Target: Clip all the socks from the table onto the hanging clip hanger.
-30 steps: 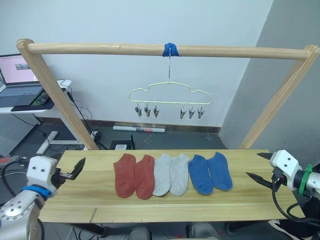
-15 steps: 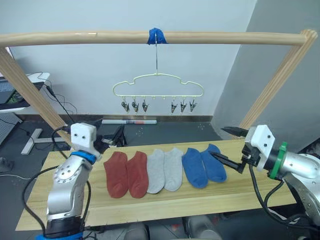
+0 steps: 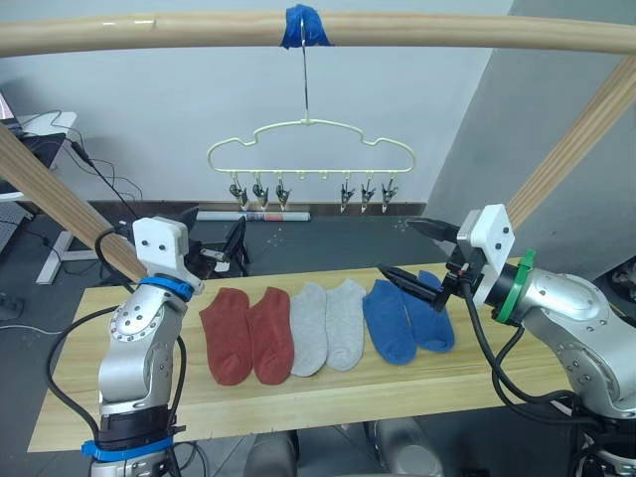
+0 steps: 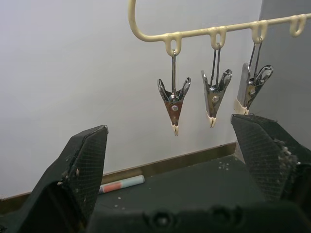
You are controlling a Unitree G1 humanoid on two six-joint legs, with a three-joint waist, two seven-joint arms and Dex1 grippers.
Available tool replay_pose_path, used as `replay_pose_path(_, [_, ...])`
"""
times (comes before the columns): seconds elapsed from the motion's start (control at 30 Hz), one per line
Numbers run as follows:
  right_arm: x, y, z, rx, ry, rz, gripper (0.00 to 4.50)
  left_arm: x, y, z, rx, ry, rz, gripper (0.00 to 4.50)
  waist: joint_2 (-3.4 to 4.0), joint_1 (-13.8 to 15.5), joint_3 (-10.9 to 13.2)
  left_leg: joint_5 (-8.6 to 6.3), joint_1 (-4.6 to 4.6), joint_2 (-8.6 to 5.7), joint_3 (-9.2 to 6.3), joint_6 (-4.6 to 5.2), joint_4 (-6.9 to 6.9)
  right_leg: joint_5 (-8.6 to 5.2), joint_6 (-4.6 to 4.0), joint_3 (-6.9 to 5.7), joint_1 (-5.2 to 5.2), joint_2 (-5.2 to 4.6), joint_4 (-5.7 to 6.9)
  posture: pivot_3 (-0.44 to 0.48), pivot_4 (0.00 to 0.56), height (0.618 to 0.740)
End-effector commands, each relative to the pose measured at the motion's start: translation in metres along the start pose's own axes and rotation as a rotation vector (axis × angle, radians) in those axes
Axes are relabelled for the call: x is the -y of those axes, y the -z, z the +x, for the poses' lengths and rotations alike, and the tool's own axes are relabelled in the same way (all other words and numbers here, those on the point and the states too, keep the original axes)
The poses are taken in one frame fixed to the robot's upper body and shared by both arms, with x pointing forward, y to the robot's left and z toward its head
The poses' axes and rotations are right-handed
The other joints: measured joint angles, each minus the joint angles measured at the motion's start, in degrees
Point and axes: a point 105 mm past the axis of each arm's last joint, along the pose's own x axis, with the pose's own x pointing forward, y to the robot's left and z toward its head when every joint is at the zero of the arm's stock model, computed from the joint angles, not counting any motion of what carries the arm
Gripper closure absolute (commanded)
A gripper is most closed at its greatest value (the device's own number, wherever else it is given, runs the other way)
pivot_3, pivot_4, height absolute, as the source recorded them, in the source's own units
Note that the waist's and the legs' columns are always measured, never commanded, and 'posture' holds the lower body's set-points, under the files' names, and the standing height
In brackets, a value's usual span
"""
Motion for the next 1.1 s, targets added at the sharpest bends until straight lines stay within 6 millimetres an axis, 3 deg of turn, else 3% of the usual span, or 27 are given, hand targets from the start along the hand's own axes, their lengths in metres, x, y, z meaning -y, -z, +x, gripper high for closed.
replay_pose_path(0.03, [-0.008, -0.015, 0.001, 0.048, -0.028, -0.045, 0.00, 0.005, -0.019, 0.005, 0.086, 0.014, -0.012, 0.85, 0.08, 0.0, 0.1, 0.00, -0.09, 0.00, -0.04, 0.00, 0.01, 0.01, -0.01, -0.04, -0.05, 0.00, 0.01, -0.269, 0.271, 0.740])
replay_pose_path(0.17, [-0.011, -0.020, 0.006, 0.061, -0.048, -0.062, 0.00, 0.007, -0.018, 0.014, 0.096, 0.021, -0.007, 1.97, 0.14, -0.1, 0.5, 0.00, -0.10, -0.01, -0.05, 0.00, -0.01, 0.01, -0.01, -0.06, -0.06, -0.01, 0.00, -0.286, 0.275, 0.740])
replay_pose_path(0.63, [-0.018, -0.033, 0.014, 0.083, -0.087, -0.075, 0.00, 0.005, -0.011, 0.028, 0.129, -0.015, -0.024, 1.97, -0.01, -0.4, 1.3, 0.00, -0.12, -0.01, -0.06, 0.00, 0.00, 0.00, 0.00, -0.07, -0.06, -0.01, -0.02, -0.314, 0.281, 0.740])
replay_pose_path(1.1, [-0.022, -0.035, 0.015, 0.106, -0.133, -0.033, 0.00, 0.005, -0.022, 0.042, 0.192, -0.031, -0.005, 1.97, -0.01, -1.1, 1.4, 0.00, -0.19, -0.01, -0.10, 0.00, 0.00, 0.01, 0.00, -0.12, -0.09, -0.01, -0.06, -0.307, 0.277, 0.740])
